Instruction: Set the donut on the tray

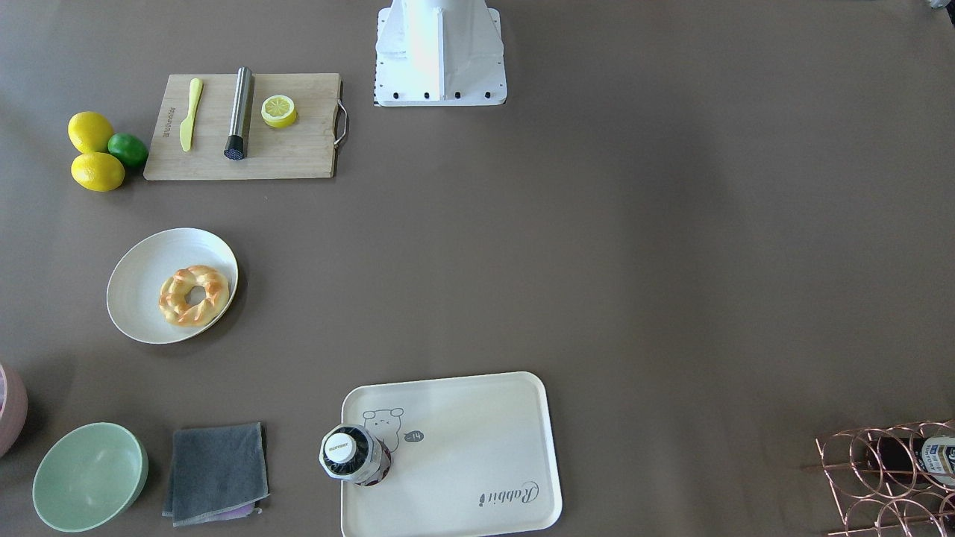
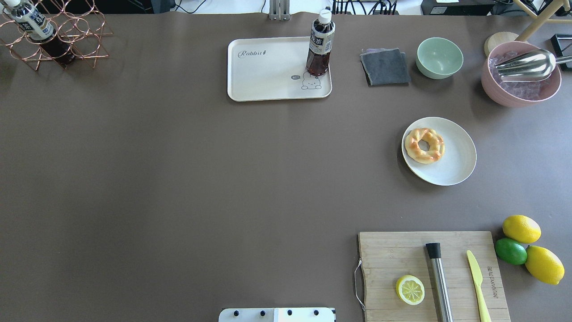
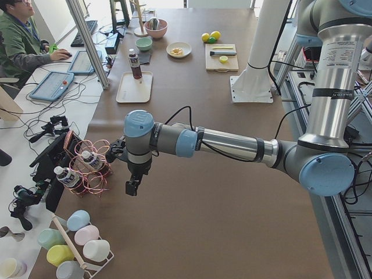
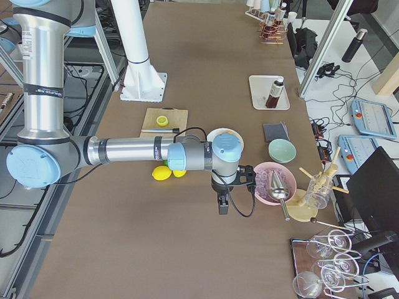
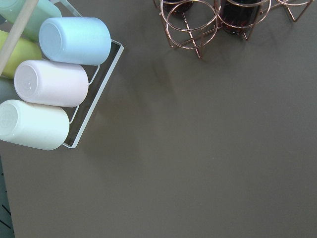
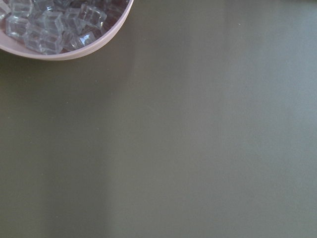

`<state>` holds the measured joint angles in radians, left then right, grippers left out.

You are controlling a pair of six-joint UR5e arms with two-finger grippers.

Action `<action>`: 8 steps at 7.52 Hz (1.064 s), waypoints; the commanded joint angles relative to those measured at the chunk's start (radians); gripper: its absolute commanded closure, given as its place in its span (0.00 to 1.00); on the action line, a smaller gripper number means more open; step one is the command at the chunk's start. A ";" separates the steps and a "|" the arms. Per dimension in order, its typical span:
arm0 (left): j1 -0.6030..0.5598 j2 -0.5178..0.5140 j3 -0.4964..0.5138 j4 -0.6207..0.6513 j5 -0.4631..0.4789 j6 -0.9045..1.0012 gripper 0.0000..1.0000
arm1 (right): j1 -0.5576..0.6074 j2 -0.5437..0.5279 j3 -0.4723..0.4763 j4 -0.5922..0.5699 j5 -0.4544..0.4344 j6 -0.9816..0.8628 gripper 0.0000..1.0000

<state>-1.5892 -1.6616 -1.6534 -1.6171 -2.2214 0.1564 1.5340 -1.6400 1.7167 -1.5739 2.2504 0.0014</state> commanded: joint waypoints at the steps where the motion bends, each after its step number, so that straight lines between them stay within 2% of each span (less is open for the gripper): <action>1: 0.003 0.000 0.013 0.025 -0.006 -0.004 0.02 | 0.000 0.006 -0.003 0.000 0.002 0.003 0.00; 2: 0.006 -0.004 0.026 0.040 0.000 -0.004 0.02 | 0.000 0.006 -0.002 0.000 0.015 0.003 0.00; 3: 0.006 -0.009 0.029 0.060 -0.012 0.000 0.02 | 0.002 0.002 -0.003 0.000 0.065 0.003 0.00; 4: -0.006 -0.003 0.027 0.040 -0.096 -0.004 0.02 | 0.012 -0.004 -0.002 0.026 0.099 -0.003 0.00; 5: -0.009 -0.009 0.033 0.046 -0.115 -0.027 0.02 | 0.012 -0.007 -0.009 0.035 0.098 0.003 0.00; 6: -0.009 -0.007 0.029 0.039 -0.118 -0.106 0.02 | 0.012 -0.042 -0.008 0.085 0.107 0.005 0.00; 8: -0.008 -0.018 0.006 0.036 -0.123 -0.136 0.02 | 0.012 -0.063 -0.022 0.201 0.138 0.038 0.00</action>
<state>-1.5976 -1.6702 -1.6286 -1.5786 -2.3352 0.0551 1.5457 -1.6846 1.7025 -1.4601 2.3588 0.0077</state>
